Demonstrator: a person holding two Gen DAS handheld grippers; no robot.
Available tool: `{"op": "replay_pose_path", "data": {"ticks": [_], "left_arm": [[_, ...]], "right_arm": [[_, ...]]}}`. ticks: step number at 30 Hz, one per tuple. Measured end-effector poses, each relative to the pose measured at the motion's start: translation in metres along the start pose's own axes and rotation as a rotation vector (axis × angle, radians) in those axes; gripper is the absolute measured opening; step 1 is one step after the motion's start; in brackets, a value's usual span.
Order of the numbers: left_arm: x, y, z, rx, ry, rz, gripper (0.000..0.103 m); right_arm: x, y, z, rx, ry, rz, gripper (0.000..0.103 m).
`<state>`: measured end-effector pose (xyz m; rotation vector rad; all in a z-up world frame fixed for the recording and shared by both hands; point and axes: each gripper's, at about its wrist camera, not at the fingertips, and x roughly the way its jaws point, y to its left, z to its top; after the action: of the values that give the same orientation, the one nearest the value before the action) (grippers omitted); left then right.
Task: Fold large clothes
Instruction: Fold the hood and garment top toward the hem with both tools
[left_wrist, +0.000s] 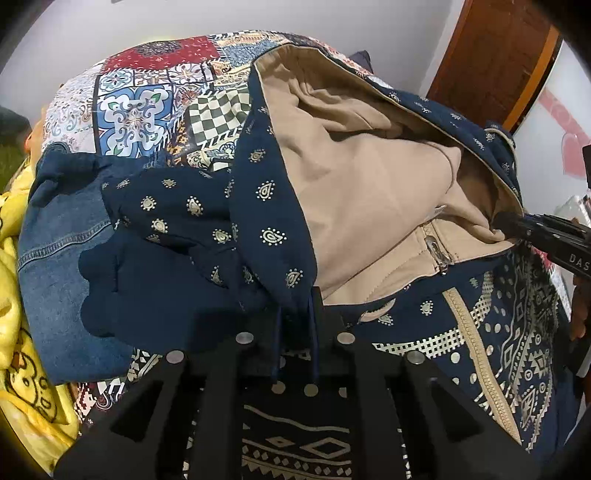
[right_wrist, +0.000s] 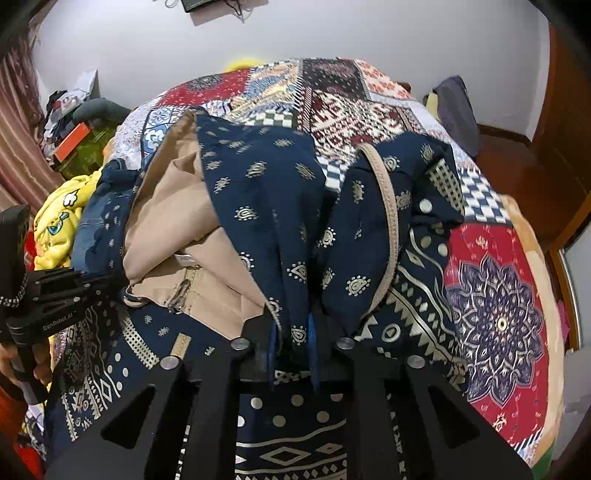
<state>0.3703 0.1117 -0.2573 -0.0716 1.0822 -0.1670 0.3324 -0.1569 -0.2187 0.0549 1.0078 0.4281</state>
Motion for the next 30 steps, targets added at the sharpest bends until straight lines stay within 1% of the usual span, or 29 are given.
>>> {"op": "replay_pose_path", "data": {"ticks": [2,3,4,5,6,8,9,11,12,13,16,18,22,25,27,30], "left_arm": [[-0.002,0.001,0.003,-0.004,0.02,-0.01,0.015],[-0.004,0.001,0.005,-0.007,0.03,-0.018,0.017],[-0.008,0.002,0.007,-0.011,0.039,-0.028,0.023],[-0.011,0.0,0.008,-0.012,0.038,-0.03,0.027],[-0.018,0.0,0.01,-0.012,0.027,-0.027,0.028],[-0.03,0.0,0.016,0.0,-0.005,-0.016,0.034],[-0.035,0.0,0.018,0.003,-0.018,-0.013,0.036],[-0.043,0.0,0.026,0.007,-0.048,-0.005,0.043],[-0.047,0.002,0.032,0.006,-0.063,-0.001,0.044],[-0.048,0.004,0.039,0.004,-0.074,0.003,0.045],[-0.046,0.01,0.055,-0.013,-0.086,-0.002,0.045],[-0.038,0.016,0.067,-0.032,-0.085,-0.015,0.045],[-0.016,0.022,0.086,-0.047,-0.074,-0.009,0.045],[0.006,0.028,0.099,-0.07,-0.054,-0.019,0.045],[0.022,0.033,0.106,-0.1,-0.043,-0.023,0.045],[0.041,0.039,0.113,-0.138,-0.032,-0.014,0.045]], "right_arm": [[-0.005,-0.002,0.001,0.025,0.017,0.009,0.021],[-0.01,-0.001,0.002,0.032,0.019,0.008,0.026],[-0.016,0.001,0.003,0.033,0.017,0.008,0.032],[-0.022,0.004,0.004,0.029,0.013,0.011,0.036],[-0.029,0.007,0.005,0.022,0.007,0.015,0.043],[-0.039,0.013,0.007,-0.004,-0.016,0.019,0.045],[-0.046,0.019,0.013,-0.028,-0.038,0.018,0.047],[-0.051,0.027,0.022,-0.05,-0.058,0.019,0.051],[-0.051,0.029,0.026,-0.053,-0.063,0.022,0.054],[-0.051,0.034,0.034,-0.058,-0.072,0.023,0.056],[-0.039,0.042,0.049,-0.079,-0.078,0.009,0.056],[-0.026,0.047,0.058,-0.093,-0.071,-0.016,0.056],[0.01,0.047,0.073,-0.081,-0.023,-0.042,0.056],[0.031,0.044,0.08,-0.071,0.001,-0.055,0.056],[0.042,0.045,0.085,-0.096,0.016,-0.071,0.056],[0.05,0.048,0.091,-0.143,0.011,-0.102,0.056]]}}
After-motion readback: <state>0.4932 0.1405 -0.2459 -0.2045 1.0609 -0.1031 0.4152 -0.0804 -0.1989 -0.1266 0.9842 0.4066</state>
